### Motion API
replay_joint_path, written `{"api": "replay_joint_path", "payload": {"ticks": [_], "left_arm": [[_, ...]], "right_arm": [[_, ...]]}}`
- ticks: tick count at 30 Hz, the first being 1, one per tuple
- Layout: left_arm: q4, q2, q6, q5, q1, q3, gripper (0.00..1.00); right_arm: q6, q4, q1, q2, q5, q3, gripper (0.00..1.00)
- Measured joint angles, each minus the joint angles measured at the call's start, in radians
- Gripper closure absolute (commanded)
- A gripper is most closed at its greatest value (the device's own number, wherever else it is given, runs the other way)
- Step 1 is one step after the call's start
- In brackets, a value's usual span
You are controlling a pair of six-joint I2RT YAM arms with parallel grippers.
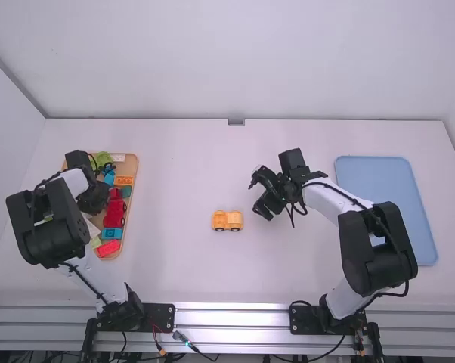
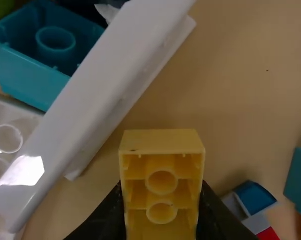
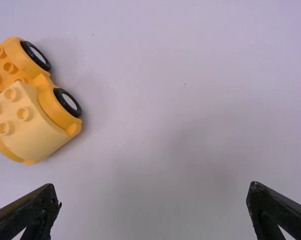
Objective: Assemble lego blocks to make yellow taxi
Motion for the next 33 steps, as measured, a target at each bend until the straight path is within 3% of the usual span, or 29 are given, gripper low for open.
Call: {"api": "replay_joint_path", "payload": {"ticks": [7, 11, 19, 25, 31, 33], "left_arm": [[-0.006, 0.0, 0.015, 0.0, 0.0, 0.001, 0.85], [-0.101, 0.0, 0.015, 0.0, 0.0, 0.04, 0.98], [-0.245, 0.0, 0.065, 0.006, -0.006, 0.211, 0.98], [-0.139, -0.023, 0.202, 0.108, -0.047, 0.199, 0.98], [0.083, -0.187, 0.369, 0.284, -0.135, 0.036, 0.98], [0.179, -0.264, 0.47, 0.412, -0.181, -0.035, 0.98]], "right_arm": [[-0.001, 0.001, 0.0, 0.0, 0.002, 0.0, 0.01], [0.003, 0.018, 0.0, 0.0, -0.001, 0.0, 0.01], [0.068, 0.101, 0.0, 0.0, -0.045, 0.0, 0.01], [0.163, 0.203, 0.0, 0.0, -0.145, 0.0, 0.01], [0.237, 0.303, 0.0, 0.0, -0.299, 0.0, 0.01], [0.25, 0.339, 0.0, 0.0, -0.369, 0.0, 0.01]]}}
